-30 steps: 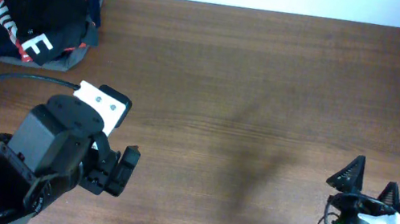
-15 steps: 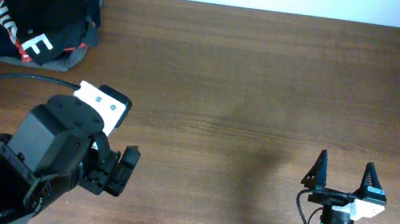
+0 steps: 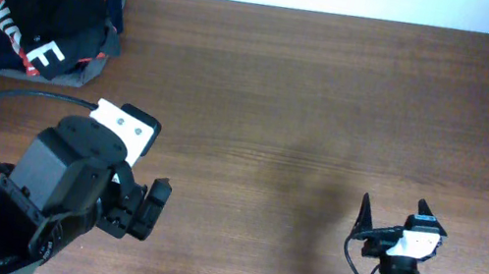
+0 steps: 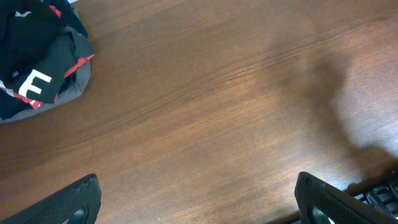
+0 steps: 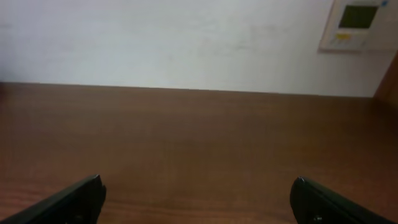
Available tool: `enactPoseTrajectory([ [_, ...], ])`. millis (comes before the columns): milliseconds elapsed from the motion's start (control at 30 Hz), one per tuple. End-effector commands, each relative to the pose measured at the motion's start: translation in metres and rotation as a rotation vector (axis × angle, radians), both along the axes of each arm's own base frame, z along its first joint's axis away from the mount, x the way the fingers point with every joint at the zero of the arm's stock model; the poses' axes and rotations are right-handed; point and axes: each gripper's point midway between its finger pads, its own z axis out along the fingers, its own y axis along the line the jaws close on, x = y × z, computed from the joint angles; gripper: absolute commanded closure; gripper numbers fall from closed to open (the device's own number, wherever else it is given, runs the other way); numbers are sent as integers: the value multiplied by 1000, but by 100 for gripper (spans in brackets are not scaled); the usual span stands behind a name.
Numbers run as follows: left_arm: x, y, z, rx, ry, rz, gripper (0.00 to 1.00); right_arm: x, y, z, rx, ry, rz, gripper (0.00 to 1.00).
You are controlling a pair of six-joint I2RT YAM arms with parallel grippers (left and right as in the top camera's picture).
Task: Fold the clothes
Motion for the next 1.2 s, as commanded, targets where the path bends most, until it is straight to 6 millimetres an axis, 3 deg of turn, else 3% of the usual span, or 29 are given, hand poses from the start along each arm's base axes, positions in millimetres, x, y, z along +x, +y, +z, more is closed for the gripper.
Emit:
enactPoseTrajectory([
  [0, 0, 2, 0, 2, -4, 13, 1, 0, 3, -1, -26, 0, 21, 1],
  [1067, 0, 2, 0, 3, -5, 13, 1, 0, 3, -1, -26, 0, 21, 1],
  [1167, 1, -5, -2, -19, 9, -6, 1, 0, 3, -1, -26, 0, 21, 1],
])
